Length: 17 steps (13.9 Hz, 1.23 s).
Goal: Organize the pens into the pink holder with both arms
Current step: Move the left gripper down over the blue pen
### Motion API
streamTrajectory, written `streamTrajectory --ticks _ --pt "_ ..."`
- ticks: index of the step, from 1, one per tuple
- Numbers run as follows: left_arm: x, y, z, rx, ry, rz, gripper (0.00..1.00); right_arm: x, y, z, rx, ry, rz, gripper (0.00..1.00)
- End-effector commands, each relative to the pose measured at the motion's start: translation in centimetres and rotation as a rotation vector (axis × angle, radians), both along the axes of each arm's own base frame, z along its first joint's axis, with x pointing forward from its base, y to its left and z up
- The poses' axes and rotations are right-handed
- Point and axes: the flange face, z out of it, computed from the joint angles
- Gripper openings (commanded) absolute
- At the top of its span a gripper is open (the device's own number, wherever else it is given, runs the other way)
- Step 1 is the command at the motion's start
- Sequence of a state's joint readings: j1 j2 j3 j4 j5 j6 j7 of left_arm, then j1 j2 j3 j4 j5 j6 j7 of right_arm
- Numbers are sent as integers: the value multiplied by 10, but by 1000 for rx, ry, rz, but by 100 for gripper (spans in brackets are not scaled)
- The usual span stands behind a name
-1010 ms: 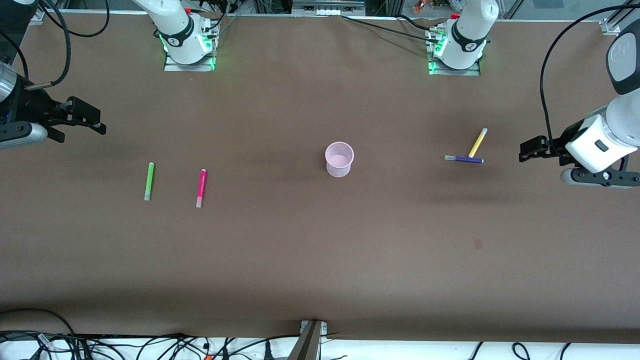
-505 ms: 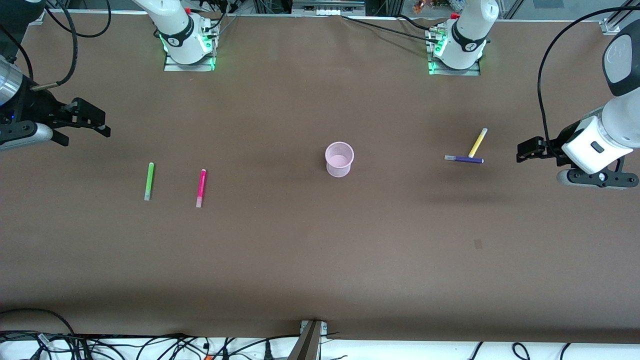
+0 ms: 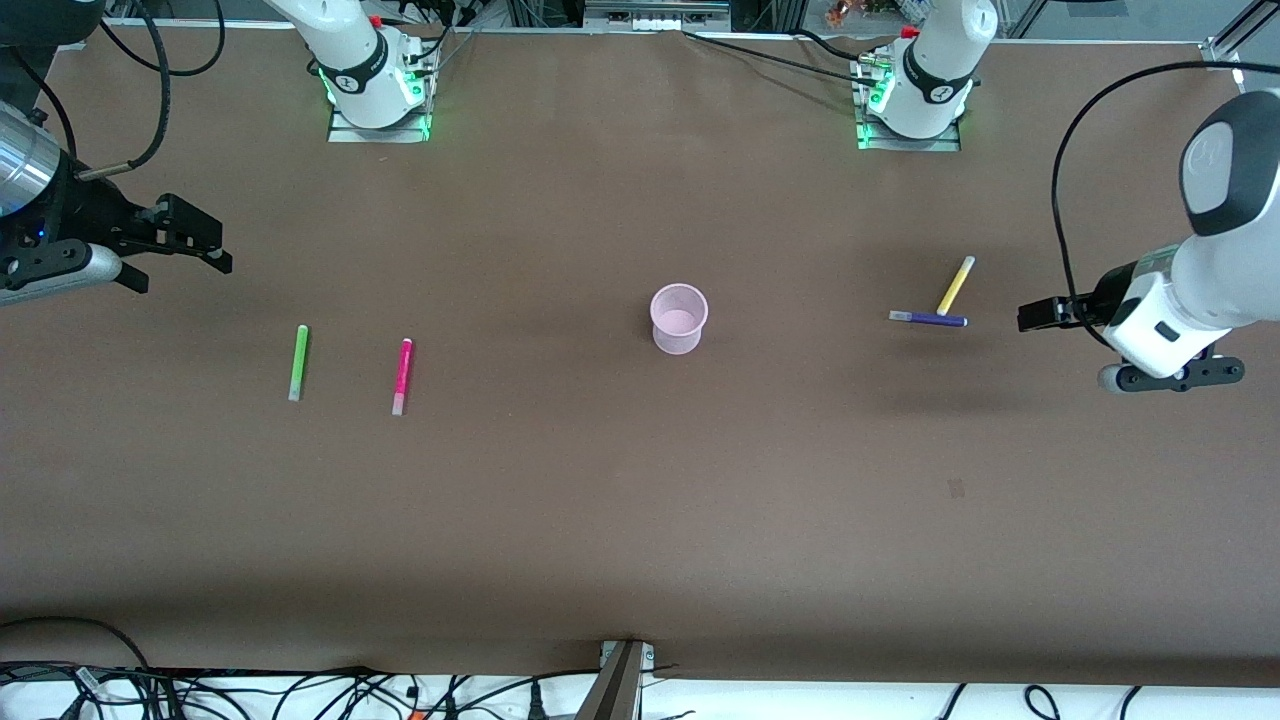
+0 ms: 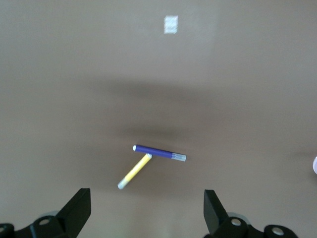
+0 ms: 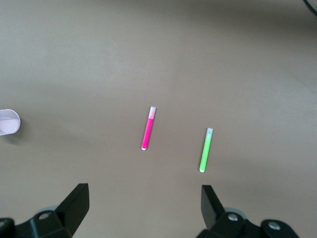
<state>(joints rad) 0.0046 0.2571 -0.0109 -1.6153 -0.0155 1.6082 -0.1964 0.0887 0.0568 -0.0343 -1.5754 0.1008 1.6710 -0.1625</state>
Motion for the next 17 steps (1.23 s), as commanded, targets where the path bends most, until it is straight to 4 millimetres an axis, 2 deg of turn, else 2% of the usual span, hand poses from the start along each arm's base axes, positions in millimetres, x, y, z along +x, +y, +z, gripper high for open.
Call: streamTrajectory --ticks 1,6,11,14,17 --pt "-10 2 -31 17 12 135 100 -6 2 6 10 5 7 100" --pt "-43 3 -110 64 -74 355 100 -7 3 6 8 10 3 100" --pt "-73 2 -171 73 -165 472 100 -7 2 6 10 12 1 100" --pt "-86 2 -185 75 -180 493 100 -8 2 6 11 13 2 100" --pt "-89 2 -186 80 -186 532 100 -7 -1 5 11 15 -2 100"
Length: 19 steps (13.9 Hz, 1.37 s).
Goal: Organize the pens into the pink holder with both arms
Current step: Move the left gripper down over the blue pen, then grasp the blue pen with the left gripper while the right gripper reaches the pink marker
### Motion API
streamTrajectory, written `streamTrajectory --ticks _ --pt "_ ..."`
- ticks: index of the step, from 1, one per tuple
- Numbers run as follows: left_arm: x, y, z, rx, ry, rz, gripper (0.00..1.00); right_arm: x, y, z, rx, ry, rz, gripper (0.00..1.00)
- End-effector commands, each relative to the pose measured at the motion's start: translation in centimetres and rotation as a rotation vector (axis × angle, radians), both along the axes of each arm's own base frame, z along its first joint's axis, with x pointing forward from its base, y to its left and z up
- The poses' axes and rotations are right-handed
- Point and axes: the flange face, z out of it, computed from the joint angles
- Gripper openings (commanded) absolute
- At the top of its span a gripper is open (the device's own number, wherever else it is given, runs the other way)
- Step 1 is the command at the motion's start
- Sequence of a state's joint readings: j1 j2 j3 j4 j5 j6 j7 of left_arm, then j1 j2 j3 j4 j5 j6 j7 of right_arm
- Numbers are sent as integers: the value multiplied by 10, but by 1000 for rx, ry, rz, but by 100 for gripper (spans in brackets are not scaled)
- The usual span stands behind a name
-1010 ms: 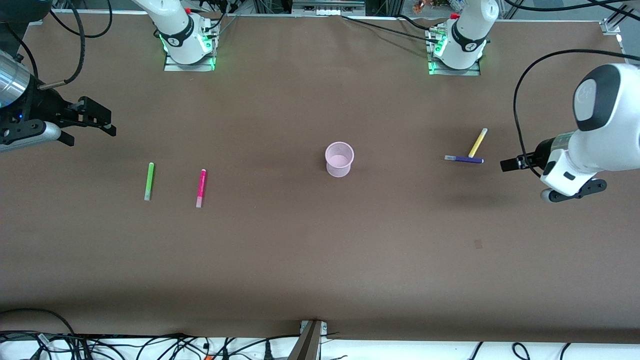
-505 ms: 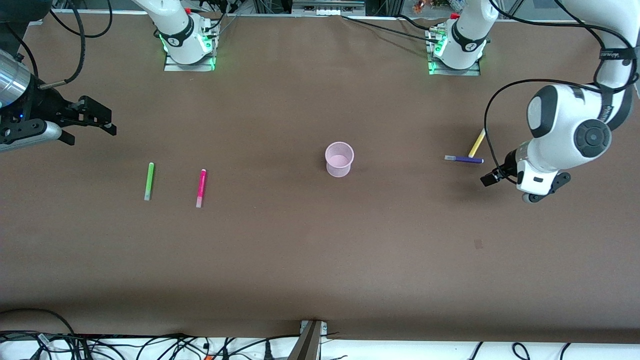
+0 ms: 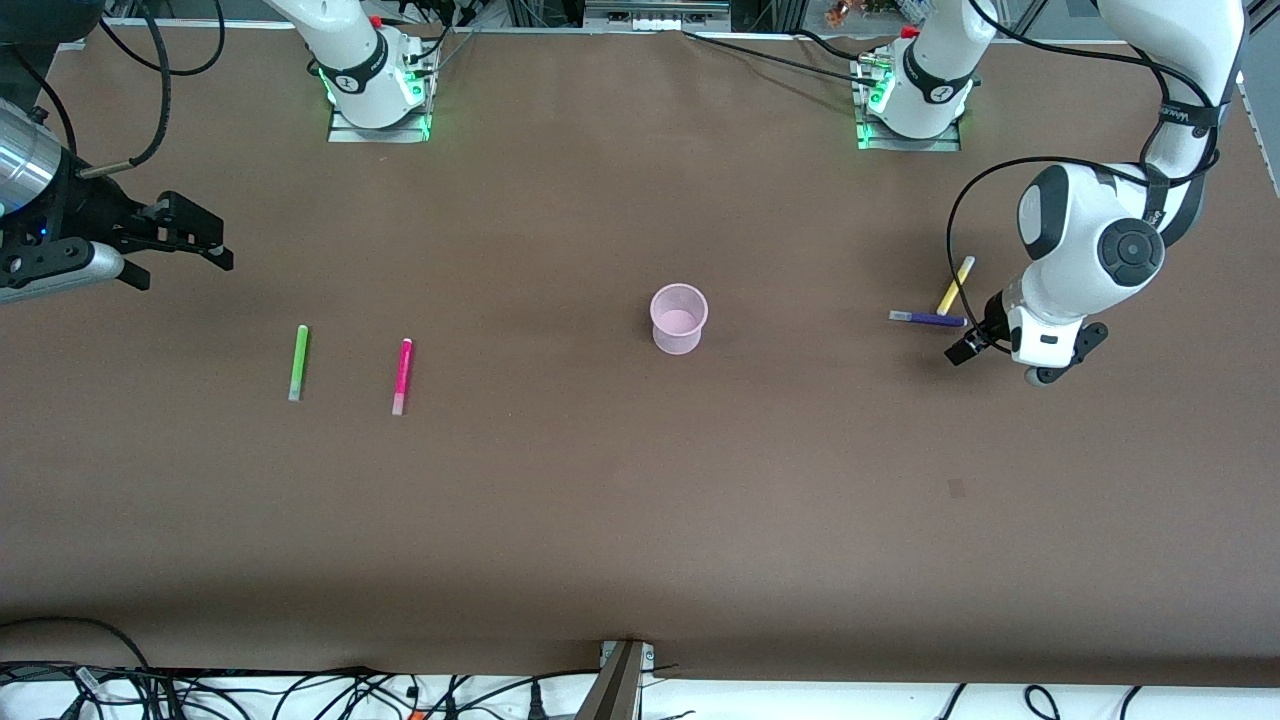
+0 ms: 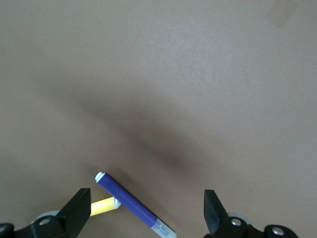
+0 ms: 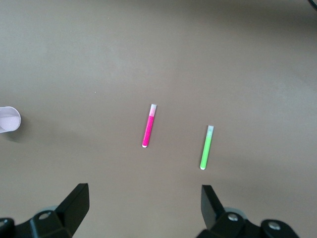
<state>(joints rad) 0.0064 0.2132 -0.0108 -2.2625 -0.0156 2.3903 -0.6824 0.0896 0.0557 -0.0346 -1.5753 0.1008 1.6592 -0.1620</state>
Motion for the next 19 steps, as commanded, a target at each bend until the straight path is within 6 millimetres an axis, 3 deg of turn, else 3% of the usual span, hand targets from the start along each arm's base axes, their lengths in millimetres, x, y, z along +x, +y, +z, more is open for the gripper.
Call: streamTrajectory --ticks 1,9,13,15,18,19 --pt "-8 0 11 -7 -23 69 100 -5 -4 6 11 2 -3 100" --pt "-9 -15 -5 2 1 180 100 -5 -11 5 -18 1 -12 100" --pt "-27 -15 -42 9 -4 167 100 -1 -14 -2 -20 12 -6 100" --pt "-40 -14 -56 8 -20 167 100 9 -11 -26 -44 53 -1 100" --pt "-43 -14 -64 10 -3 164 100 22 -14 -76 -64 165 3 100" --pt "-43 -14 -67 11 1 156 100 25 -18 -83 -64 178 -2 100"
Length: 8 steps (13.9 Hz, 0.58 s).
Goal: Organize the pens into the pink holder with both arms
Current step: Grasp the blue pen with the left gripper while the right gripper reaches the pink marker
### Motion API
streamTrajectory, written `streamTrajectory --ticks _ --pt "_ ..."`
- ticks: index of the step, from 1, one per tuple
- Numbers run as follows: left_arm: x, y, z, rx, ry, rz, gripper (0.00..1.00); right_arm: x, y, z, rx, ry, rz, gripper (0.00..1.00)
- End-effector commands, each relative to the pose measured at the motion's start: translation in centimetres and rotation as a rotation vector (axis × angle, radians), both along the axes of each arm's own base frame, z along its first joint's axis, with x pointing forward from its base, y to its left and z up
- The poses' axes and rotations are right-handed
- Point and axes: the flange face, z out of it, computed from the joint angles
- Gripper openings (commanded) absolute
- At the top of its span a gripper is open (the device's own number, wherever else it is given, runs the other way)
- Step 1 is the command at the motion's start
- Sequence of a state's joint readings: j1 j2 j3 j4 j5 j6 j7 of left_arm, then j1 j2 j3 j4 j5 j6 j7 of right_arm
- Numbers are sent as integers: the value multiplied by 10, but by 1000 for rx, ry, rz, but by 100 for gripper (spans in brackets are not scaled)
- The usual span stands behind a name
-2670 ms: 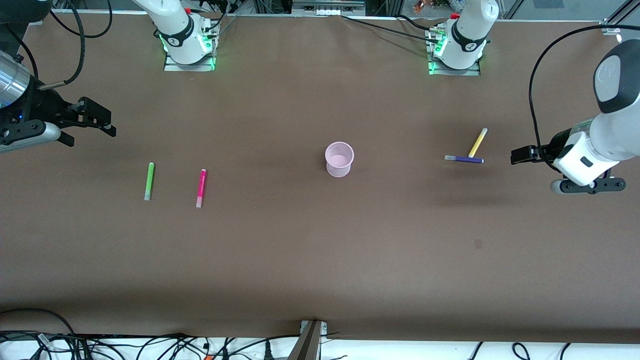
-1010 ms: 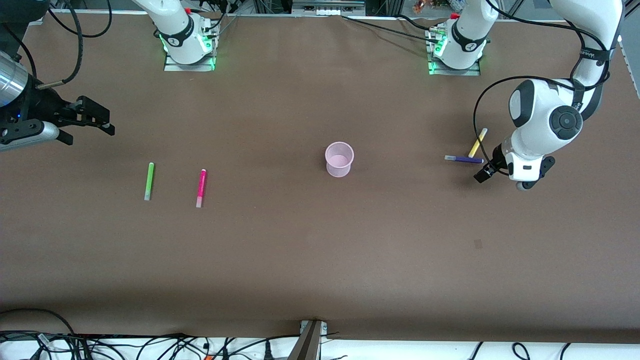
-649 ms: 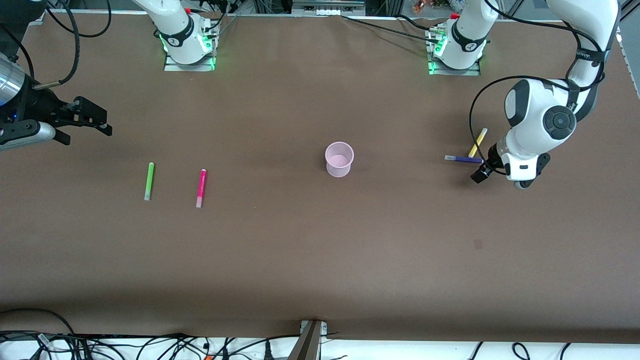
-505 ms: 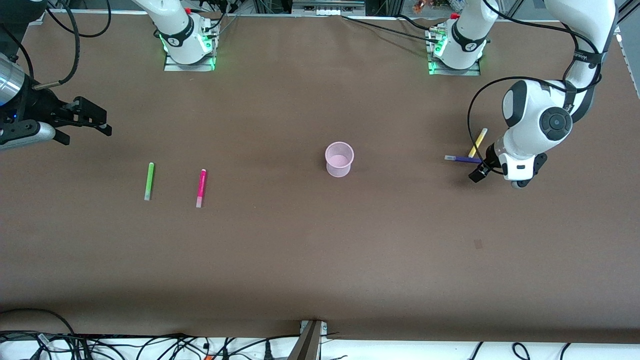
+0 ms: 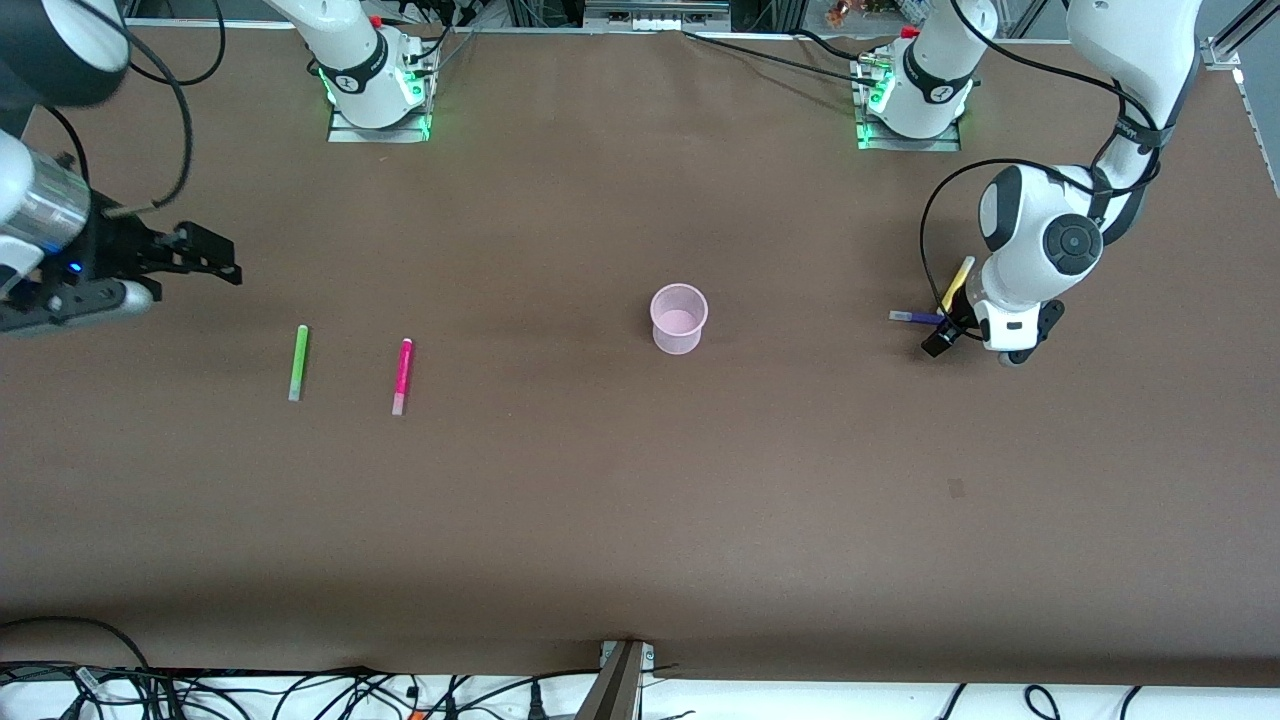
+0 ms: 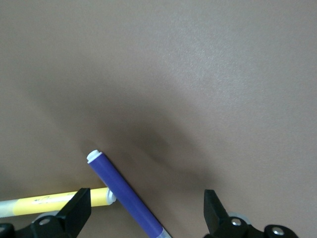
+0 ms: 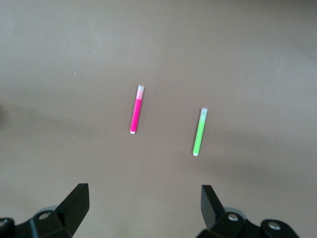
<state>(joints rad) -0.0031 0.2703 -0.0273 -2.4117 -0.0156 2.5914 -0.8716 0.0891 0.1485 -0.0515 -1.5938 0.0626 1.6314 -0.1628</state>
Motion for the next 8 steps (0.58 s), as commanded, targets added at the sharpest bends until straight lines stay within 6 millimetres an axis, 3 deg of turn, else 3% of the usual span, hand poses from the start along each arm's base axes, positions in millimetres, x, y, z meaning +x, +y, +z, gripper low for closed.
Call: streamTrajectory --ticks 1,2,5,8 --pt "-1 1 -1 -4 -6 -9 100 8 -7 -19 -15 43 7 100" --pt "-1 3 -1 -3 -6 -7 100 7 -7 -23 -15 50 7 100" --pt "-4 6 -4 -5 1 -33 92 12 -3 -65 -3 68 -18 100" --pt "-4 11 -5 -4 4 -43 89 -10 0 -108 -2 33 -49 100"
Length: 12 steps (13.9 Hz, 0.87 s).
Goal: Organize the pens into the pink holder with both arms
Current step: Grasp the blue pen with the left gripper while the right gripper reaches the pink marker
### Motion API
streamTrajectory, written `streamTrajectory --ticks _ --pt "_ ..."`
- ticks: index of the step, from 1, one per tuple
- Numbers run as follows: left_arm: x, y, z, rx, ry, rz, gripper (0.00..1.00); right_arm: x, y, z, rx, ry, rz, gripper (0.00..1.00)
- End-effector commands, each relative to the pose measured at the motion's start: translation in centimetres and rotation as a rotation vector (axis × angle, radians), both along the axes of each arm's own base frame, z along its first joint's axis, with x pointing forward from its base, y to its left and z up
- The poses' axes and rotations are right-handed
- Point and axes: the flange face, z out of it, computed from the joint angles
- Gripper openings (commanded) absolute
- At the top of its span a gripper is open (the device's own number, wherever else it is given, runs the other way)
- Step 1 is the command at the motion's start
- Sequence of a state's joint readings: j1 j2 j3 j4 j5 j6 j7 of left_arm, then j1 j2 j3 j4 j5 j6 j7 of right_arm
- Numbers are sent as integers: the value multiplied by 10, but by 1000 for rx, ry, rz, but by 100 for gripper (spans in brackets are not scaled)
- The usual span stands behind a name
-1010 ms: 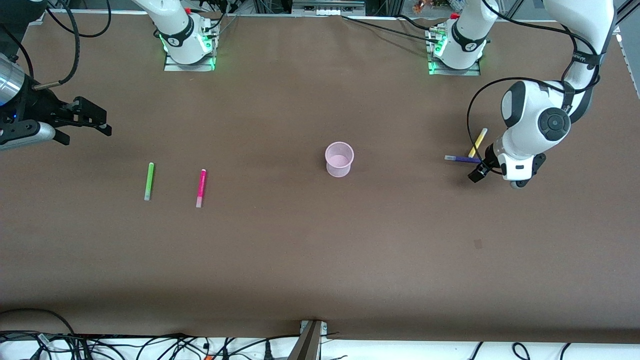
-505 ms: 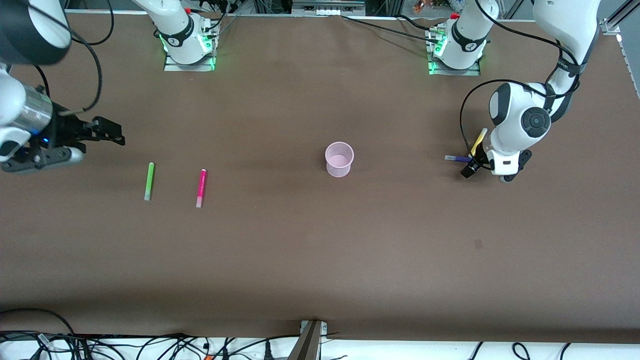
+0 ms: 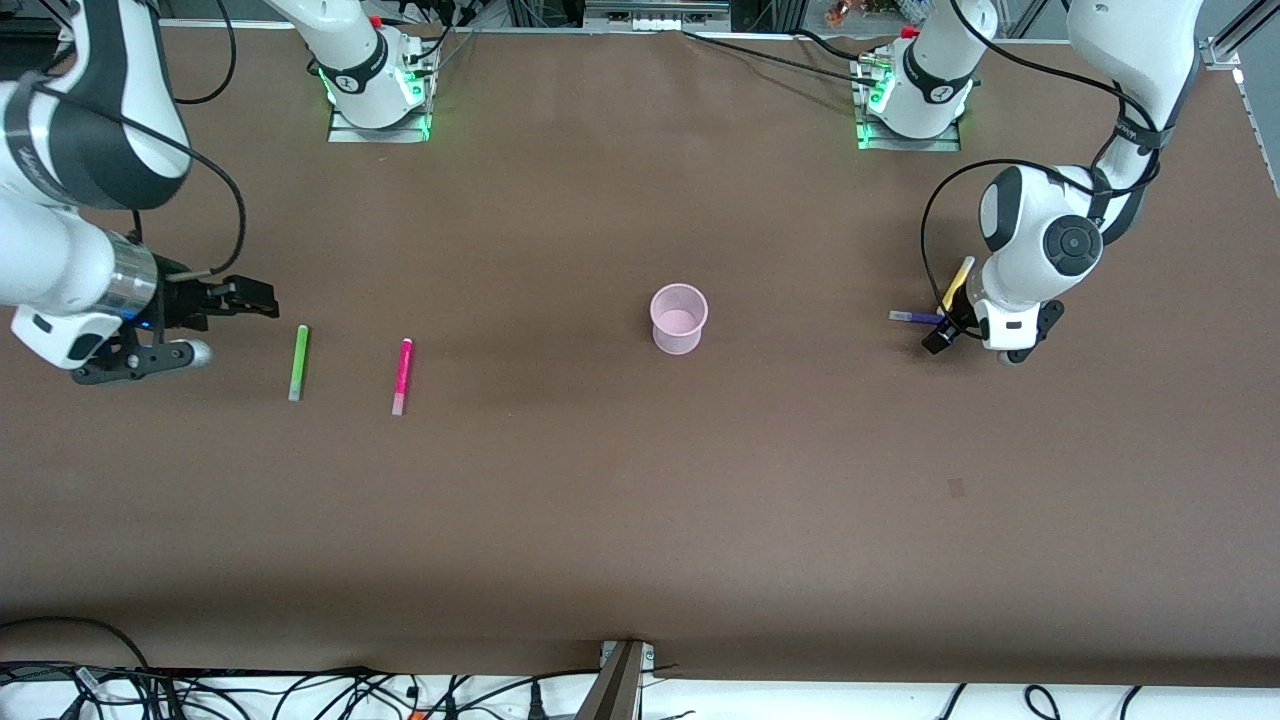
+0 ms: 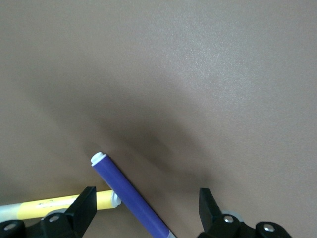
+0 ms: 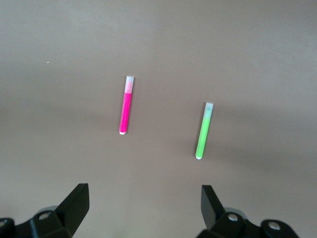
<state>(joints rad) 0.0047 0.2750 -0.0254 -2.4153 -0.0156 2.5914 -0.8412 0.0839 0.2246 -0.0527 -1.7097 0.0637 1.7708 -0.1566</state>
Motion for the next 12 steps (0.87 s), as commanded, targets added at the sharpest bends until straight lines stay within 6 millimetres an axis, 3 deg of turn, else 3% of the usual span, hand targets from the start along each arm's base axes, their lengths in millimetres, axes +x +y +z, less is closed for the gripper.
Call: streamTrajectory --ticks 1,5,9,10,12 --pt "-3 7 -6 5 5 -39 89 -29 6 -27 2 -31 -47 100" --pt "-5 18 -14 24 8 -59 88 -38 10 -68 -4 -56 -70 99" --pt "-6 18 -24 23 11 -61 78 -41 70 -145 -2 -115 -156 99" --pt "-6 17 -27 22 16 -64 77 -44 73 -163 0 -122 -158 99" --pt "-6 17 -26 23 14 -63 60 -63 72 -200 2 -162 -161 99"
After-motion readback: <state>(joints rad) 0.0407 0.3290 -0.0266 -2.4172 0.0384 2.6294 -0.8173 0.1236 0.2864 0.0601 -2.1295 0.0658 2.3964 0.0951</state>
